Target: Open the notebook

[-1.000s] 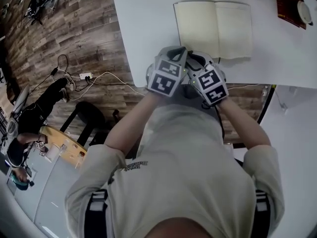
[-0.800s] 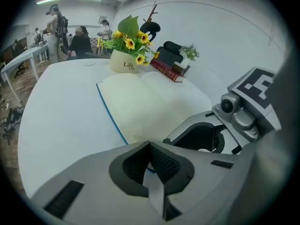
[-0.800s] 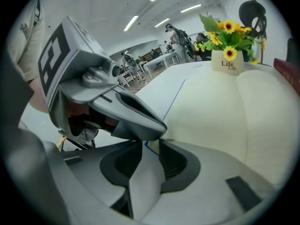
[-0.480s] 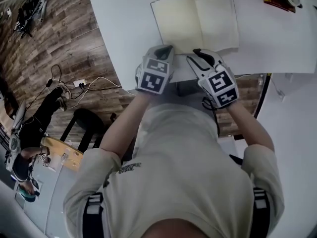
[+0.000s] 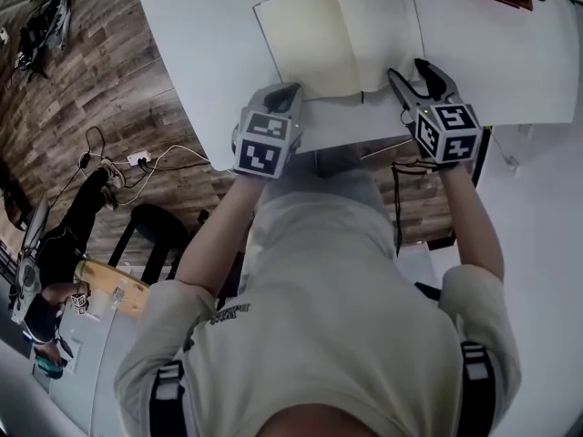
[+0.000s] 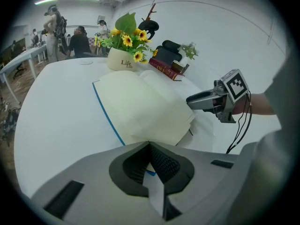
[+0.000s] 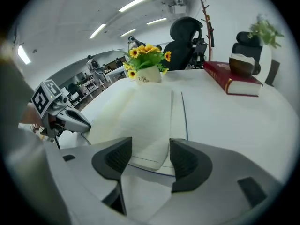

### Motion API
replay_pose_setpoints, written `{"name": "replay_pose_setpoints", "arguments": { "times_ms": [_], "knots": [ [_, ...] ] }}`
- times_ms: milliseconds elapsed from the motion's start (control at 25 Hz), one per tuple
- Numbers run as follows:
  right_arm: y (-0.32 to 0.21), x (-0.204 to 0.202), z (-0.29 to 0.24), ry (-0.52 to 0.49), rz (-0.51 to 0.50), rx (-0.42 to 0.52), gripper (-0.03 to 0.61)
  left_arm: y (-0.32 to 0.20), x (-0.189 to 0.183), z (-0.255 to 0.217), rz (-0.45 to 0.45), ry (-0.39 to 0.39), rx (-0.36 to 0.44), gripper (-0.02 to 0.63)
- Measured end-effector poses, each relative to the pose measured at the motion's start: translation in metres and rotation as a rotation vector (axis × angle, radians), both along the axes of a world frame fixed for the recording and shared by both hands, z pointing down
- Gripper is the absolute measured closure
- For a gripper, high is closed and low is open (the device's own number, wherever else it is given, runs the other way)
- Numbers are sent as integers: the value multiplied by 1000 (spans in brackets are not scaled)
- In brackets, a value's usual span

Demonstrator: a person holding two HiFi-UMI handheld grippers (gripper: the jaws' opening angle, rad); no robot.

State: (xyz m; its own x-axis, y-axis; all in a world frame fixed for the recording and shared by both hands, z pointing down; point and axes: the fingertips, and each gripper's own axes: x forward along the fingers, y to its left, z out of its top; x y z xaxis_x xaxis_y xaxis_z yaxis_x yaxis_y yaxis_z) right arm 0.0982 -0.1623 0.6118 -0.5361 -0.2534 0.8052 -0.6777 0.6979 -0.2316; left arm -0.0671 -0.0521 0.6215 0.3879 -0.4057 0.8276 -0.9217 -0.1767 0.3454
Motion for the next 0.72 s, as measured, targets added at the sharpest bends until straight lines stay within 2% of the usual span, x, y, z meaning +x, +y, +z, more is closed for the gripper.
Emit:
{"name": "replay_pose_setpoints", "arguments": {
  "times_ms": [280,400,560,720],
  "knots": [
    [27,-46,-7,-103,-60,-73,321,0,0,0,-13,3,-3,601],
    [38,-75,-18,-184,-96,-110,321,0,1,0,-15,5,-6,601],
    [63,-120,-37,-288,-210,-154,321,2,-7,0,-37,6,-4,601],
    [95,-146,-36,-274,-358,-149,321,7,-18,-3,-75,17,0,601]
  ]
}}
